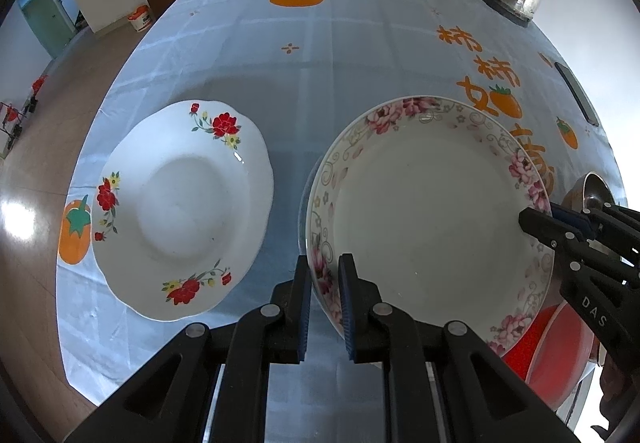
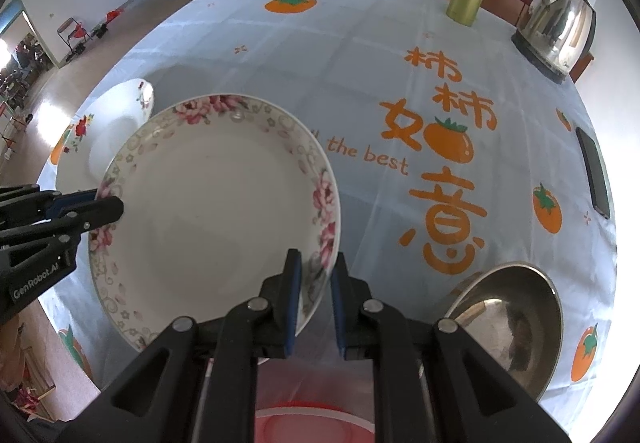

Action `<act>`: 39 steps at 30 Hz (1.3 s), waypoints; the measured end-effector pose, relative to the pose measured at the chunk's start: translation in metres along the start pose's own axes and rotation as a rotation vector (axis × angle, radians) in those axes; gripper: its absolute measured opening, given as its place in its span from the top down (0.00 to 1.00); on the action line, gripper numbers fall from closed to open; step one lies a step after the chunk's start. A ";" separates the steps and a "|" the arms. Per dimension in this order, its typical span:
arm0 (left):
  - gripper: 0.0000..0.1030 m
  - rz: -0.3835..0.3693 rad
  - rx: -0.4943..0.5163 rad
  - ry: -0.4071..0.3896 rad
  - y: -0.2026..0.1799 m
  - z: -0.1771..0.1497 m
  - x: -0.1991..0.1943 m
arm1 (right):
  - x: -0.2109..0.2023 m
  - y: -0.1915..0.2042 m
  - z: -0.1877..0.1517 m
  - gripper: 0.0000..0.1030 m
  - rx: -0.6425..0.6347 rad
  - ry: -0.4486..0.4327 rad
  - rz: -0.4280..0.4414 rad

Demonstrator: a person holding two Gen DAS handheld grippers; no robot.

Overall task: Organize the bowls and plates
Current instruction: 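Lower the pink-floral plate onto the blue-patterned plate and open both grippers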

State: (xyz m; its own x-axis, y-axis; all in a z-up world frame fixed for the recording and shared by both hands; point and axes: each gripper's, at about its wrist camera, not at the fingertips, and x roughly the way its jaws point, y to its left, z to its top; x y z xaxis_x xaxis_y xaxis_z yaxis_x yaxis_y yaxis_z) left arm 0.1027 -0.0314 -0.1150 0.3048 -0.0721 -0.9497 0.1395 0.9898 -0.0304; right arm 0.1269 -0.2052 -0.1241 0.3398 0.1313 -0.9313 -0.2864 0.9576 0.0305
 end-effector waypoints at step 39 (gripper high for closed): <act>0.86 0.019 0.007 -0.003 -0.002 0.002 0.009 | 0.012 -0.002 -0.001 0.85 0.005 0.020 0.003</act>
State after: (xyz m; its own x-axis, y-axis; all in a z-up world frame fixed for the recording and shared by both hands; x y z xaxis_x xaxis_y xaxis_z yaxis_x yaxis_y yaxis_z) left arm 0.1070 -0.0347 -0.1227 0.3098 -0.0541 -0.9493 0.1401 0.9901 -0.0107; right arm 0.1313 -0.2057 -0.1358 0.3205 0.1290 -0.9384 -0.2832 0.9584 0.0351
